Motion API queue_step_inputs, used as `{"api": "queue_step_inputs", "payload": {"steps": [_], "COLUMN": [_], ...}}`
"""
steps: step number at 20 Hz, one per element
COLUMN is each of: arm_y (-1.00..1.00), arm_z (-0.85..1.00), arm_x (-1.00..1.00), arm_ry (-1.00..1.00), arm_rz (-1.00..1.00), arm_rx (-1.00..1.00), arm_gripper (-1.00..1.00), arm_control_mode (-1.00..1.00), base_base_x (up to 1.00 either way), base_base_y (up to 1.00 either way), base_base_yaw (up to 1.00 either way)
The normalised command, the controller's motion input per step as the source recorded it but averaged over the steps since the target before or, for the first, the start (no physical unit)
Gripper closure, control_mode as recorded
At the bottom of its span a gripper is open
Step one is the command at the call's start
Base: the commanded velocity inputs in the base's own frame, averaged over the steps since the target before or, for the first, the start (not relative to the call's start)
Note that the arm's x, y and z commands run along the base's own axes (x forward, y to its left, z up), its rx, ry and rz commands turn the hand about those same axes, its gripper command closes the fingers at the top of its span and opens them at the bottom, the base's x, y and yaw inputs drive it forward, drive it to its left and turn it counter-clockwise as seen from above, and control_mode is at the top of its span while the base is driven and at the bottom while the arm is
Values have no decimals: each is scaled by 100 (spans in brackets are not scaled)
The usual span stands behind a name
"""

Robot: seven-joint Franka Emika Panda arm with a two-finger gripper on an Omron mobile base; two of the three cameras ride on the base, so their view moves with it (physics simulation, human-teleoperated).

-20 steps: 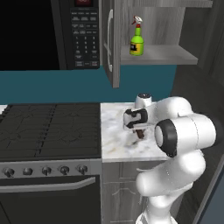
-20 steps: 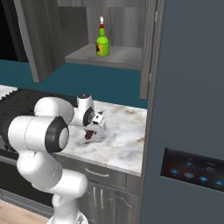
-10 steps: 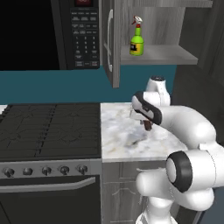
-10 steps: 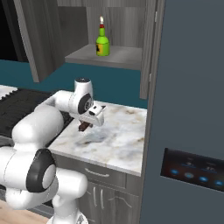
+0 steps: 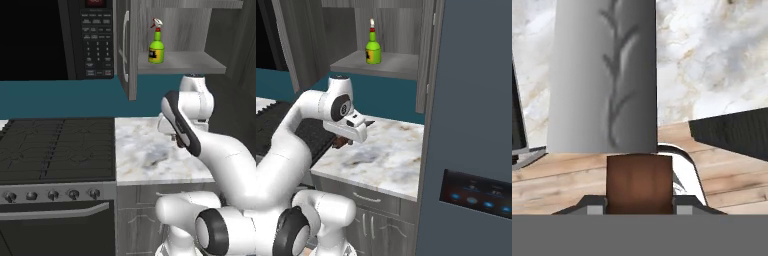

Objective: Move the cutting board and knife to the sink. Then move spray from the cabinet to the counter.

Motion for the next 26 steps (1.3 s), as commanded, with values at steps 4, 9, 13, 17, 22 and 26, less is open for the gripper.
{"api": "queue_step_inputs", "payload": {"steps": [4,9,13,17,22,26], "arm_y": [0,3,0,0,0,1], "arm_z": [49,27,3,-5,0,-1], "arm_x": [-90,-34,0,0,0,-19], "arm_ry": [0,-12,-4,1,0,0], "arm_rz": [1,17,16,2,0,0], "arm_rx": [0,-3,-7,0,0,0], "arm_gripper": [100,100,100,100,100,100], "arm_control_mode": [-100,-100,-100,-100,-100,-100], "base_base_x": [0,0,0,0,0,0], "base_base_y": [0,0,0,0,0,0], "base_base_yaw": [0,0,0,0,0,0]}}
